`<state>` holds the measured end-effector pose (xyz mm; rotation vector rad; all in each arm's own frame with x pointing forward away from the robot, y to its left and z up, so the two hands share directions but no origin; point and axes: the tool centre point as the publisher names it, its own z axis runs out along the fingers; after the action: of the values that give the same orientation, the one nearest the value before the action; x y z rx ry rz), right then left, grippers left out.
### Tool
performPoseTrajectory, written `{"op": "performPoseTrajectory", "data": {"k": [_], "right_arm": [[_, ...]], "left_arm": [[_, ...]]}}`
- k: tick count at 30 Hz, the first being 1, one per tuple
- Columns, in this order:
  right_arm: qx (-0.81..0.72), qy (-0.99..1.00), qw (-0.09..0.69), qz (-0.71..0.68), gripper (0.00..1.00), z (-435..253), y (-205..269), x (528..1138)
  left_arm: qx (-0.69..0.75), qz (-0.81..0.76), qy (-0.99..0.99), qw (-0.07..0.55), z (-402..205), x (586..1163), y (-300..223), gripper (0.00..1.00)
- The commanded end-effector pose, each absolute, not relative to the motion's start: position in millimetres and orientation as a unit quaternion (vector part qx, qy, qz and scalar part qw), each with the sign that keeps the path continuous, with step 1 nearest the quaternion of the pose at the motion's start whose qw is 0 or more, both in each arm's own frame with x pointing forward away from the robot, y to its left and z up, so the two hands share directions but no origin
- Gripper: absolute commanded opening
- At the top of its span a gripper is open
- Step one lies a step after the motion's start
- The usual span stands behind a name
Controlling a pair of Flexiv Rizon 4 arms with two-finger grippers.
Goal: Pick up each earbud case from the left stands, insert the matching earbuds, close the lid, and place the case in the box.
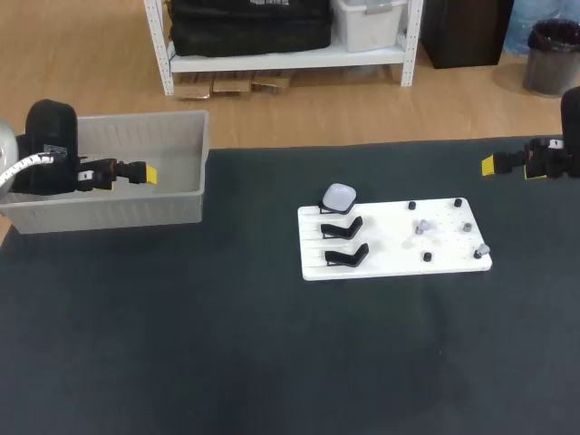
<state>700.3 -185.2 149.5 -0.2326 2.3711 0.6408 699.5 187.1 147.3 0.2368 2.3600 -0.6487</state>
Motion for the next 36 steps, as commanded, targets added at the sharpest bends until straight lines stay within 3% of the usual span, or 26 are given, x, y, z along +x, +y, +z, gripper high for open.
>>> {"op": "performPoseTrajectory", "data": {"k": [1, 15, 19, 22, 30, 36], "right_arm": [[-0.090, 0.907, 0.330, 0.246, 1.00, 149, -186, 701], [-0.090, 0.907, 0.330, 0.246, 1.00, 149, -186, 701], [-0.090, 0.907, 0.330, 0.246, 1.00, 149, -186, 701], [-0.090, 0.907, 0.330, 0.246, 1.00, 149, -186, 701], [-0.090, 0.907, 0.330, 0.246, 1.00, 149, -186, 701], [-0.090, 0.907, 0.330, 0.246, 1.00, 149, -186, 701]], "left_arm": [[0.088, -0.242, 0.908, 0.330, 150, 700, 185, 1.00], [0.088, -0.242, 0.908, 0.330, 150, 700, 185, 1.00], [0.268, -0.268, 0.814, 0.440, 156, 707, 181, 1.00], [0.400, -0.269, 0.731, 0.483, 158, 710, 176, 1.00], [0.561, -0.293, 0.607, 0.479, 166, 718, 161, 1.00], [0.576, -0.270, 0.612, 0.470, 172, 711, 148, 1.00]]}}
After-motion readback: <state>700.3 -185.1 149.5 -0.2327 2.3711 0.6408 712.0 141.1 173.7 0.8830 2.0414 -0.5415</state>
